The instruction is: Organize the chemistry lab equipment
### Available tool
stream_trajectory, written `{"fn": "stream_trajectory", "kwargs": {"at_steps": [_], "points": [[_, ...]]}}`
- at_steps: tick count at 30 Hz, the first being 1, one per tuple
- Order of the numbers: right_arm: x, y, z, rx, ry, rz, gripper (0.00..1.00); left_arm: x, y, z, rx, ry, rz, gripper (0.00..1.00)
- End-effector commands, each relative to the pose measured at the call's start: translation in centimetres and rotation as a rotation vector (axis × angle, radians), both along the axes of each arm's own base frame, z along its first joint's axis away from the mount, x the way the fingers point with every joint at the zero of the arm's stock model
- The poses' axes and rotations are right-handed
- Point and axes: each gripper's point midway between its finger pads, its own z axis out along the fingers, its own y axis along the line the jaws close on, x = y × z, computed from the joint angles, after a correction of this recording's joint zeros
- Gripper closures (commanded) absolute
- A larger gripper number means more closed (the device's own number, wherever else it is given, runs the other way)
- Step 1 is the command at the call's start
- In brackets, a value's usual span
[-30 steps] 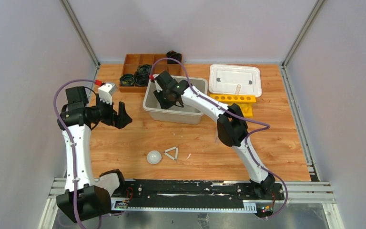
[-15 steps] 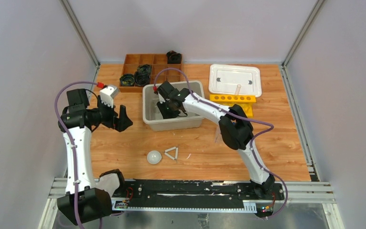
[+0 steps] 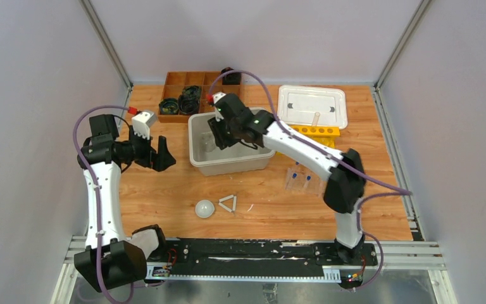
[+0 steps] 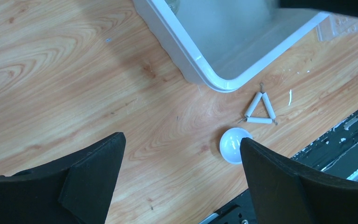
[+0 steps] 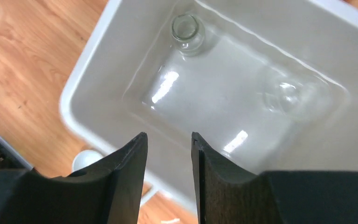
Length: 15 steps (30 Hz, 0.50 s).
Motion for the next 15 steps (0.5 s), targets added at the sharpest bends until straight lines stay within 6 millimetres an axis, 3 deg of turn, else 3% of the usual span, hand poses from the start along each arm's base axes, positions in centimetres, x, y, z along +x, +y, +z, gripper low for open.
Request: {"fn": "stream_trajectory", "kwargs": {"at_steps": [1, 4, 7, 11, 15], "points": [[-4.3, -1.7, 5.7, 0.073, -0.157, 0.047, 0.56, 0.8, 0.3, 1.0, 0.000, -0.008, 0.028, 0.00], [-9.2, -1.3, 3.8, 0.071, -0.139, 0.150, 0.53, 1.0, 0.7, 1.1, 0.008, -0.001, 0.045, 0.00], [-13.5, -0.6, 0.2, 0.037, -0.089, 0.237, 0.50, 1.2, 0.9, 1.2, 0.010, 0.006, 0.059, 0.00], [-16.5, 0.4, -4.1, -0.001, -0.002, 0.293, 0.46, 1.2, 0.8, 1.5, -0.001, 0.004, 0.068, 0.00], [-17.0, 1.6, -6.9, -0.015, 0.023, 0.321, 0.43, 0.9, 0.7, 2.0, 0.003, -0.012, 0.072, 0.00]]}}
